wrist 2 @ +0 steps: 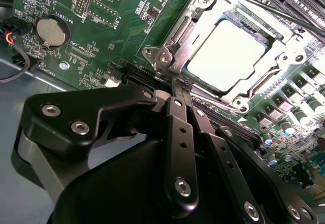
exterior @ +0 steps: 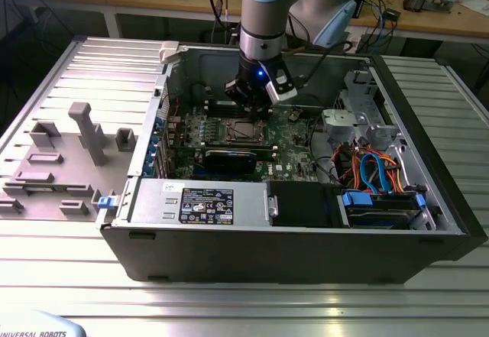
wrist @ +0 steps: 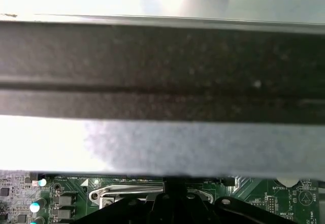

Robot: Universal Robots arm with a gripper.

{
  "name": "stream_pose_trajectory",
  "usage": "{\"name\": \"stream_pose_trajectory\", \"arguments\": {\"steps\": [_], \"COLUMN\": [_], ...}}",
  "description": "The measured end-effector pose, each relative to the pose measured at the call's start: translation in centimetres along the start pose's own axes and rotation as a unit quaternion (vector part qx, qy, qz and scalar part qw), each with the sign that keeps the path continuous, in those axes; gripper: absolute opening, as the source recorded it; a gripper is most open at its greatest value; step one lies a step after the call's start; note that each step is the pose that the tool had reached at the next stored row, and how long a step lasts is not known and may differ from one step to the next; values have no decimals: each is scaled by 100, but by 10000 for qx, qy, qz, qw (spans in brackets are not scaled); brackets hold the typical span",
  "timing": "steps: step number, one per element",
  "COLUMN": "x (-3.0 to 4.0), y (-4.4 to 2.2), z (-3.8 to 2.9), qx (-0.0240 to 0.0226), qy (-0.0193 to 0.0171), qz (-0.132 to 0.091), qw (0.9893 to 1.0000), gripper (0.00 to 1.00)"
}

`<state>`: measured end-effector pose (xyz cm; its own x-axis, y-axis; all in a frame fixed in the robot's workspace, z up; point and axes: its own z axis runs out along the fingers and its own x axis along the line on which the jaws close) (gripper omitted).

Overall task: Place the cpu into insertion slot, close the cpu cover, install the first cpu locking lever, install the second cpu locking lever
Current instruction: 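Install the first cpu locking lever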

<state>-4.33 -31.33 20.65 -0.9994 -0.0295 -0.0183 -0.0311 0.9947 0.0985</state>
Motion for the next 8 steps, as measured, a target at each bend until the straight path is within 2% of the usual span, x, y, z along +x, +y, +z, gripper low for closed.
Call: {"name": "stream_pose_trajectory", "arguments": {"steps": [4, 6, 8], "x": [-3, -10, -12], "y": [-6, -3, -6], "z": [37, 55, 59], "qx": [41, 27, 38], "qy": [5, -2, 3], "qz": [1, -1, 0], "qw": [10000, 10000, 10000], "gripper": [11, 11, 11]}}
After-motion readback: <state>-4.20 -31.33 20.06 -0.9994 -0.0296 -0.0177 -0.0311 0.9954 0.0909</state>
